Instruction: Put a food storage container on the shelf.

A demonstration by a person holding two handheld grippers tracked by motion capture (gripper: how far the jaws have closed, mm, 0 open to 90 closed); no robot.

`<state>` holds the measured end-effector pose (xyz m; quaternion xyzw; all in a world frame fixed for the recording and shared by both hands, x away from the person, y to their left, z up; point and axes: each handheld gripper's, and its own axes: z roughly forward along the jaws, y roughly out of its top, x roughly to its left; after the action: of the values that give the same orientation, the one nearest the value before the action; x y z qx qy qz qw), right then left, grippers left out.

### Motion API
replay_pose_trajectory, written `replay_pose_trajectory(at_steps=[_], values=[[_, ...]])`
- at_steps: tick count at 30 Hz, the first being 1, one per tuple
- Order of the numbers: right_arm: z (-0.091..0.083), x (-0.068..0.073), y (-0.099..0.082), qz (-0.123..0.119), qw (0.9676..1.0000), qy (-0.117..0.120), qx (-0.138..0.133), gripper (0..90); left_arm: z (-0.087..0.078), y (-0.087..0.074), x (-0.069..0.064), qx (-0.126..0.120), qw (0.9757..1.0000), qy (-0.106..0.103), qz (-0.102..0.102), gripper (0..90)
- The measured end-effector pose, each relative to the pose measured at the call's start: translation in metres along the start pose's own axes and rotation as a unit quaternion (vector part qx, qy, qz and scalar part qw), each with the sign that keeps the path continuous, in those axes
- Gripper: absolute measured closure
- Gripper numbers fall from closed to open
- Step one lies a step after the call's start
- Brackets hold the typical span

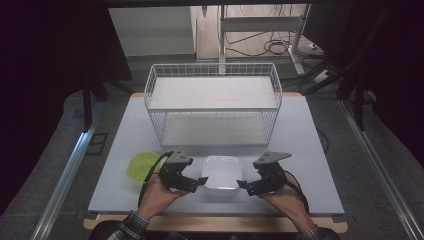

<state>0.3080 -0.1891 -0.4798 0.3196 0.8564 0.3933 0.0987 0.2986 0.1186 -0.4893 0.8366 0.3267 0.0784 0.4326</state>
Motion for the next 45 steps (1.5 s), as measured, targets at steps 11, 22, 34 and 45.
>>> replay_pose_trajectory(at_steps=[11, 22, 34, 45], values=[[0.017, -0.010, 0.007, 0.071, 0.9959, 0.055, 0.011, 23.3, 0.022, 0.001, 0.017, 0.015, 0.9976, -0.059, -0.033, 12.3], [0.017, -0.004, 0.012, 0.097, 0.9915, 0.077, 0.039, 37.0, 0.018, 0.002, 0.009, 0.046, 0.9925, -0.091, -0.067, 25.2], [-0.002, 0.004, 0.009, 0.171, 0.9825, 0.069, 0.027, 67.0, -0.006, 0.000, -0.004, 0.054, 0.9920, -0.043, -0.106, 57.8], [-0.006, 0.006, 0.008, 0.177, 0.9827, 0.054, -0.005, 79.5, -0.014, -0.005, -0.006, 0.009, 0.9896, -0.012, -0.143, 75.8]])
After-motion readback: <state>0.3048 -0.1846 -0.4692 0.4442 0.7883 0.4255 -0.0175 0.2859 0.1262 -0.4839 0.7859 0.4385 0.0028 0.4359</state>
